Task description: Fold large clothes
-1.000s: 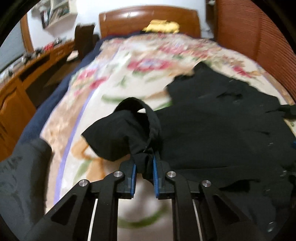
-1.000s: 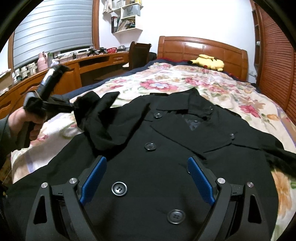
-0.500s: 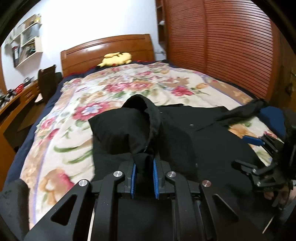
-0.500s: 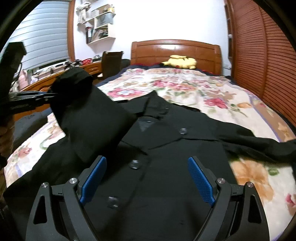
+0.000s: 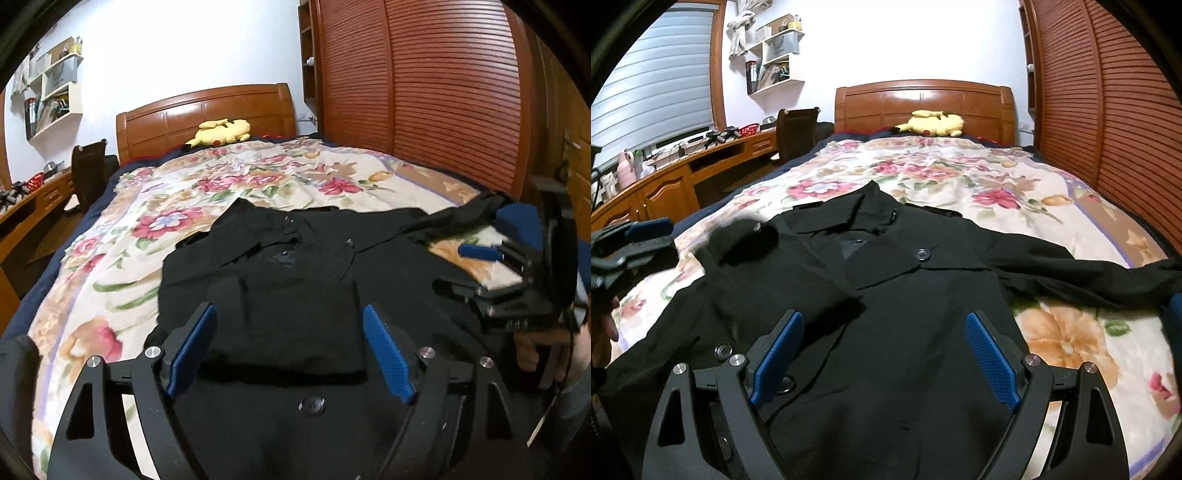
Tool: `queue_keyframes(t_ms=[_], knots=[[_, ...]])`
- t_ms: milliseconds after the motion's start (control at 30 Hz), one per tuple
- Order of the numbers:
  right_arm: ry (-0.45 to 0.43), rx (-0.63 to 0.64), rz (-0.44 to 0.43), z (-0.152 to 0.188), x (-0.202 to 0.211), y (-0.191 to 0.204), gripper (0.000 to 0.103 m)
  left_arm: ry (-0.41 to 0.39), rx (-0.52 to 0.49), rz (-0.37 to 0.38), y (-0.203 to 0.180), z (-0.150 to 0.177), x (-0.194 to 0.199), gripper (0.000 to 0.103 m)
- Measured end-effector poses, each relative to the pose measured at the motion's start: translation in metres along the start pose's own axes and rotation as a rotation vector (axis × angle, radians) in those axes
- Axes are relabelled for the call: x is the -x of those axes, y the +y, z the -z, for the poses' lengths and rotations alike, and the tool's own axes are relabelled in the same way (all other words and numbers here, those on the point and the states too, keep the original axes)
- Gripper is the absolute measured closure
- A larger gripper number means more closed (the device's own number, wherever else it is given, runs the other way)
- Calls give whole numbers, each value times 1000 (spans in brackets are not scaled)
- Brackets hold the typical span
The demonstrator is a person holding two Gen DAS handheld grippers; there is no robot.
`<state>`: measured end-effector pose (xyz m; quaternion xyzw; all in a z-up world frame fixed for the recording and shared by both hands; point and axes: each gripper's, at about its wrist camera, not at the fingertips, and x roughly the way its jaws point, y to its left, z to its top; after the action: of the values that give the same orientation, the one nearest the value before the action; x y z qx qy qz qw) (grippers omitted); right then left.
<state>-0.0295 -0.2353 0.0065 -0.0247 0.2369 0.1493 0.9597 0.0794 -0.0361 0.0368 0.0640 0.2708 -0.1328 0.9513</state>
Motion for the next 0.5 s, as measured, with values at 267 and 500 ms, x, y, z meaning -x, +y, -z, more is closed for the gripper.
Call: queue_keyframes(t_ms=[267, 500], knots=[[8, 32, -43, -5, -9, 15, 13, 9, 77, -41, 27, 37, 9, 20], [31, 117, -120, -14, -36, 39, 30, 18, 130, -65, 53, 57, 12, 20]])
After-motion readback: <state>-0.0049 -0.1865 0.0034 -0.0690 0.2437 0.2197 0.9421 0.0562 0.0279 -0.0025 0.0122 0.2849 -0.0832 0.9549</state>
